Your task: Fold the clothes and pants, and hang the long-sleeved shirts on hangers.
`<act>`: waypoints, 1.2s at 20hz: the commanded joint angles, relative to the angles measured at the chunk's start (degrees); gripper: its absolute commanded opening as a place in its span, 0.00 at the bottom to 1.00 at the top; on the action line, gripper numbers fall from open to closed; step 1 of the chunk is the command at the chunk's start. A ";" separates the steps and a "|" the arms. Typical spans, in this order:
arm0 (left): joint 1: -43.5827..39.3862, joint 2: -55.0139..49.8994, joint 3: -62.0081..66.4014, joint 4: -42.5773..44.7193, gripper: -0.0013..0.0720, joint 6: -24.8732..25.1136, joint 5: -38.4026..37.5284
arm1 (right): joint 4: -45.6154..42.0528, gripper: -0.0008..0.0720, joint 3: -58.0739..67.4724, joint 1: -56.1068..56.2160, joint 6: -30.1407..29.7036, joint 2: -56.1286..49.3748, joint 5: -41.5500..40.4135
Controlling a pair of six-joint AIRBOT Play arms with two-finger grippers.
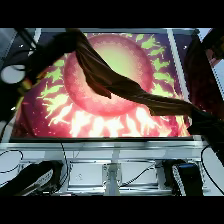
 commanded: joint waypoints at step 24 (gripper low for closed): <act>-10.10 -7.85 -32.04 46.71 0.06 -85.15 32.06 | 4.02 0.03 -6.21 0.02 0.31 -25.55 6.40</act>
